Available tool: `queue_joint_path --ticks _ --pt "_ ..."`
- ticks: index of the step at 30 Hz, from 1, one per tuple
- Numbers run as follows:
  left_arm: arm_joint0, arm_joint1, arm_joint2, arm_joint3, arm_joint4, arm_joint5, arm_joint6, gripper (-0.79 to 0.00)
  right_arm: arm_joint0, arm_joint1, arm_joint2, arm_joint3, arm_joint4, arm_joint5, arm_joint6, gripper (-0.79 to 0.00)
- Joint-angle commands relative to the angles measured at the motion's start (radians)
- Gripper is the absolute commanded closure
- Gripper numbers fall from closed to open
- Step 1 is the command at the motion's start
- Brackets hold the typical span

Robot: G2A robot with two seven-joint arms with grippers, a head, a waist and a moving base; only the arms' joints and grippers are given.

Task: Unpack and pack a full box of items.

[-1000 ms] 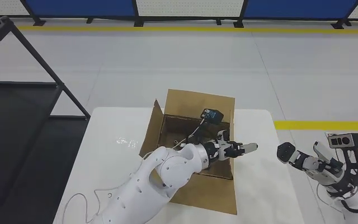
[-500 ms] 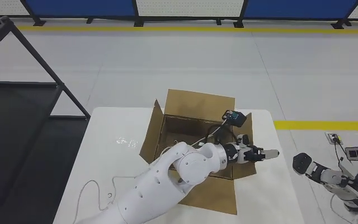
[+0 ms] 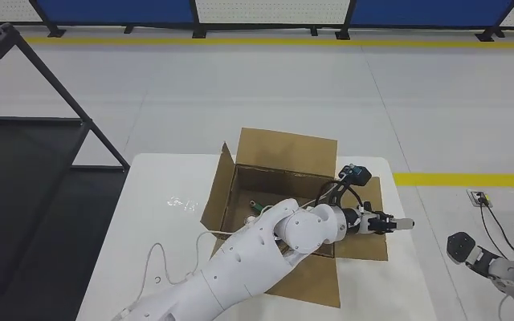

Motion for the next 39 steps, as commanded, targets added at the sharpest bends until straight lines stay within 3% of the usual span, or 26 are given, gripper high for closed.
queue_joint_path --ticks 1,8,12,26,39 --pt "0.001 0.001 0.0 -0.001 0.0 0.0 0.0 -0.785 0.0 0.0 0.0 0.0 0.0 0.0 0.0 -0.785" --pt "0.005 0.001 0.002 -0.001 0.004 0.003 -0.002 -0.785 0.0 0.0 0.0 0.0 0.0 0.0 0.0 -0.785" --pt "0.017 -0.01 0.019 -0.003 0.011 0.053 -0.074 -0.785 0.0 0.0 0.0 0.0 0.0 0.0 0.0 -0.785" --pt "-0.022 -0.091 0.031 0.133 -0.01 0.169 -0.117 -0.785 0.0 0.0 0.0 0.0 0.0 0.0 0.0 -0.785" --pt "-0.011 -0.138 0.018 0.2 0.015 0.185 -0.091 -0.785 0.0 0.0 0.0 0.0 0.0 0.0 0.0 -0.785"
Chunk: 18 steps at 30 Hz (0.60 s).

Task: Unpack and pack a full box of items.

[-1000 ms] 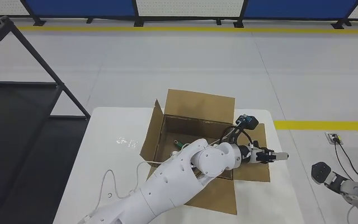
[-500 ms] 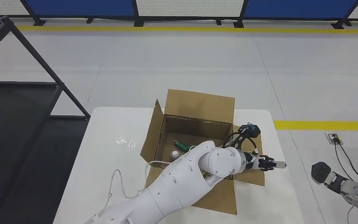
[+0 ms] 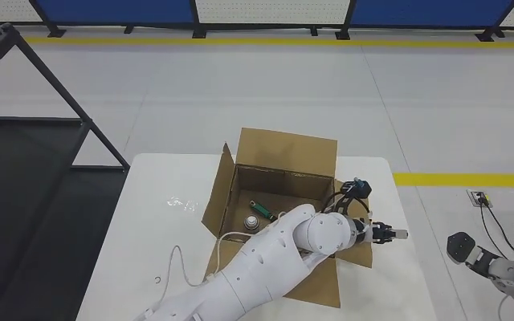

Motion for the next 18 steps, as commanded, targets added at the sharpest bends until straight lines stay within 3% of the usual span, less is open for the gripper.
queue_joint_path --ticks 1,5,9,18 --pt "0.001 -0.006 -0.003 0.006 0.004 0.0 0.0 -0.785 0.0 0.0 0.0 0.0 0.0 0.0 0.0 -0.785" --pt "0.006 -0.01 -0.035 -0.019 0.005 -0.034 0.056 -0.785 0.0 0.0 0.0 0.0 0.0 0.0 0.0 -0.785" --pt "0.025 0.006 -0.094 -0.092 0.016 -0.068 0.086 -0.785 0.0 0.0 0.0 0.0 0.0 0.0 0.0 -0.785" --pt "0.174 0.085 -0.233 -0.437 0.188 -0.011 0.088 -0.785 0.0 0.0 0.0 0.0 0.0 0.0 0.0 -0.785"
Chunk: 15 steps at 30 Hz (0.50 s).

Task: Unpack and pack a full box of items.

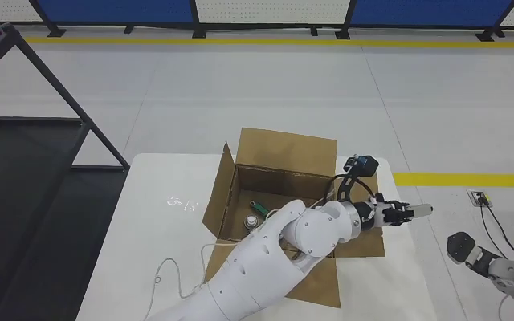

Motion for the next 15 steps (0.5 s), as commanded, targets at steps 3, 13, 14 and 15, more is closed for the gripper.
queue_joint_path --ticks 3,13,14,15 --pt "0.109 0.039 -0.061 -0.207 0.128 0.052 0.008 -0.785 0.0 0.0 0.0 0.0 0.0 0.0 0.0 -0.785" --pt "0.428 0.118 -0.184 -0.663 0.478 0.215 0.002 -0.785 0.0 0.0 0.0 0.0 0.0 0.0 0.0 -0.785" --pt "0.462 0.125 -0.192 -0.701 0.518 0.229 0.008 -0.785 0.0 0.0 0.0 0.0 0.0 0.0 0.0 -0.785" --pt "0.496 0.13 -0.199 -0.739 0.54 0.232 0.014 -0.785 0.0 0.0 0.0 0.0 0.0 0.0 0.0 -0.785"
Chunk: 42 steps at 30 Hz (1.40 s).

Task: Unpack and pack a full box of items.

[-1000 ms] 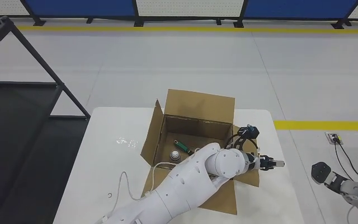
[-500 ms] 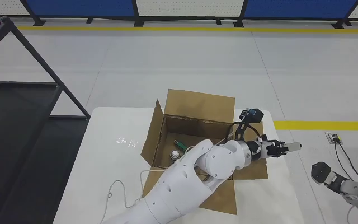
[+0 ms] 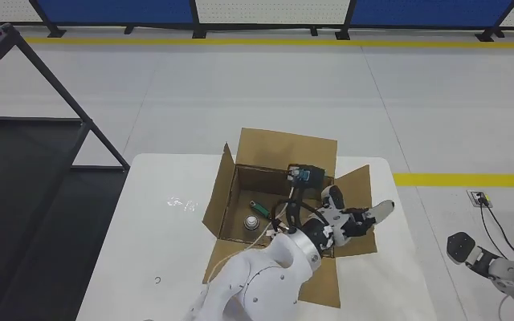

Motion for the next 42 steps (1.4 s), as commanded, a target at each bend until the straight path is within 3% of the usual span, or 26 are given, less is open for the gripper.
queue_joint_path --ticks 1,14,20,28,32,42 --pt "0.074 0.01 -0.014 -0.076 0.049 0.003 0.011 -0.785 0.0 0.0 0.0 0.0 0.0 0.0 0.0 -0.785" --pt "0.107 0.014 -0.022 -0.09 0.061 -0.005 0.029 -0.785 -0.002 0.0 -0.022 -0.051 -0.008 -0.018 -0.017 -0.785" --pt "0.153 0.017 -0.115 -0.147 0.059 0.082 0.087 -0.785 0.001 0.007 -0.068 -0.182 -0.098 -0.015 -0.061 -0.785" --pt "0.317 0.041 -0.288 -0.278 0.058 0.159 0.039 -0.785 0.093 0.024 -0.214 -0.281 -0.257 0.105 -0.175 -0.785" --pt "0.388 0.046 -0.344 -0.31 0.025 0.246 0.017 -0.785 0.124 0.027 -0.259 -0.293 -0.294 0.143 -0.206 -0.785" --pt "0.387 0.043 -0.362 -0.288 -0.009 0.258 0.045 -0.785 0.122 0.027 -0.291 -0.32 -0.294 0.144 -0.237 -0.785"
